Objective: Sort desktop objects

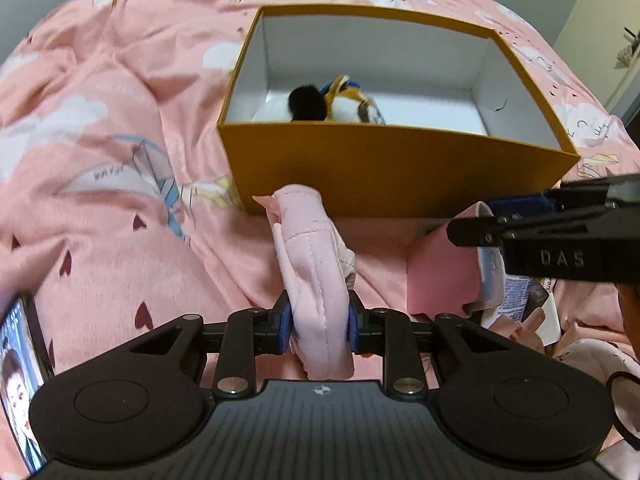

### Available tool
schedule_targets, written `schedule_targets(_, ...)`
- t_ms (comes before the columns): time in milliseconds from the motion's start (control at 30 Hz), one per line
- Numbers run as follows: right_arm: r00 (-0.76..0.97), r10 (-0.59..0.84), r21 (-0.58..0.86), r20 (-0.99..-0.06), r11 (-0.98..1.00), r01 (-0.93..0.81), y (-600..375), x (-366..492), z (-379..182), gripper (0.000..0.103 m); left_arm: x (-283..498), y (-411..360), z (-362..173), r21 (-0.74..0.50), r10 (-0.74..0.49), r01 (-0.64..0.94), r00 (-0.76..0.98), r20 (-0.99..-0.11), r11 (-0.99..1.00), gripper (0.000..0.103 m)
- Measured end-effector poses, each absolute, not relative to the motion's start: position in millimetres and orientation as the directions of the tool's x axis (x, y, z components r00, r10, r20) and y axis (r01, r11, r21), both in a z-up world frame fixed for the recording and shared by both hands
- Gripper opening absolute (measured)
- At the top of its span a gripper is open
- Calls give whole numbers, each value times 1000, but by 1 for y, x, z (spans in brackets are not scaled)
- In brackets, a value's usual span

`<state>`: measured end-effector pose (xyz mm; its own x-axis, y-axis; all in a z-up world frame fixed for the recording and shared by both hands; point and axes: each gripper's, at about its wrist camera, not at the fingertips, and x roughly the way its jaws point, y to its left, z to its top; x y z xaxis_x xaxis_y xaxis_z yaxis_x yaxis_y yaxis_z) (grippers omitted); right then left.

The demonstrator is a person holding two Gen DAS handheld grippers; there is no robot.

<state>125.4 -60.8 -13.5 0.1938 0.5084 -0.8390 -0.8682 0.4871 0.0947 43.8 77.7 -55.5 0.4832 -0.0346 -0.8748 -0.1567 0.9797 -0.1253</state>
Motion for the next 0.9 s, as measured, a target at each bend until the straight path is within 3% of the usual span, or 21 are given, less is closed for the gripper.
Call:
schedule_targets(167,202,495,74,-845,482,-873,-60,119,-15,25,44,84,-58,-149,-53,-166,477,-877,975,29)
schedule_targets(267,175,526,110,-832,467,-877,-59,119,-9,20,43,85,-57,-160,-63,-162,485,-872,974,29)
schedule_targets(567,176,691,154,-701,388,-909,-36,108,7,17,41,89,-56,-186,-77,-175,497,-864,967,29)
schedule_targets(800,64,566,197,-822,387,-901,-43,105,-15,18,43,88,-57,-184,-85,-155,494,-865,971,29)
schedule_targets(900,3,533,230,-846,370,-900,-46,106,-17,23,45,89,-56,-188,-93,-147,494,-864,971,30)
